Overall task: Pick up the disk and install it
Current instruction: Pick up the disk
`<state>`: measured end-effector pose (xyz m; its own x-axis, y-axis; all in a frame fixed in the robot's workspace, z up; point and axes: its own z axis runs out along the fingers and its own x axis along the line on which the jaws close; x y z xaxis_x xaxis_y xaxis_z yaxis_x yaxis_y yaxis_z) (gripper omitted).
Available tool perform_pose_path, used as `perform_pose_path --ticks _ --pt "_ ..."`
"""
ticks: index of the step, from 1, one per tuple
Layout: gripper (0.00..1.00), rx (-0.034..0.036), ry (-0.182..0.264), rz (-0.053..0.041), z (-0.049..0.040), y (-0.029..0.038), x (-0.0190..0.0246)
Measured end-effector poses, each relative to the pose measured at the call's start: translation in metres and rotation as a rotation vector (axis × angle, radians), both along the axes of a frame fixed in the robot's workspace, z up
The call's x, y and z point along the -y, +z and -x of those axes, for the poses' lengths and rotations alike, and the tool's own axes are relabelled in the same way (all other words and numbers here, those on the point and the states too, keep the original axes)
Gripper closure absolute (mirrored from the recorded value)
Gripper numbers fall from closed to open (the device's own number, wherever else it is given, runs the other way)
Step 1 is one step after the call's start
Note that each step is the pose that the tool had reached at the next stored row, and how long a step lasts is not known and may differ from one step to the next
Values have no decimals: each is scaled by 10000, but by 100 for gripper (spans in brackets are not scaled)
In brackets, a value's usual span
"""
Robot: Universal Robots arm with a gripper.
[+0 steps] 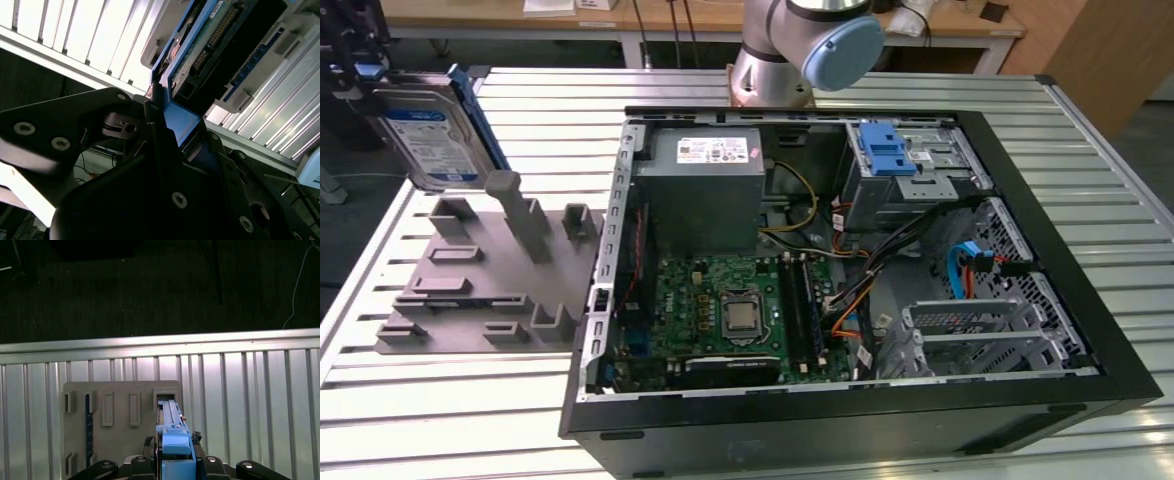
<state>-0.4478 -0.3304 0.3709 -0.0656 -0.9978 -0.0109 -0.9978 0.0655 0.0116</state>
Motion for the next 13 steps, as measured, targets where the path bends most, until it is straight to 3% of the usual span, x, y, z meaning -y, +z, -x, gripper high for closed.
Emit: perform_pose_path --ticks 13 --pt "64 0 0 0 0 79 0"
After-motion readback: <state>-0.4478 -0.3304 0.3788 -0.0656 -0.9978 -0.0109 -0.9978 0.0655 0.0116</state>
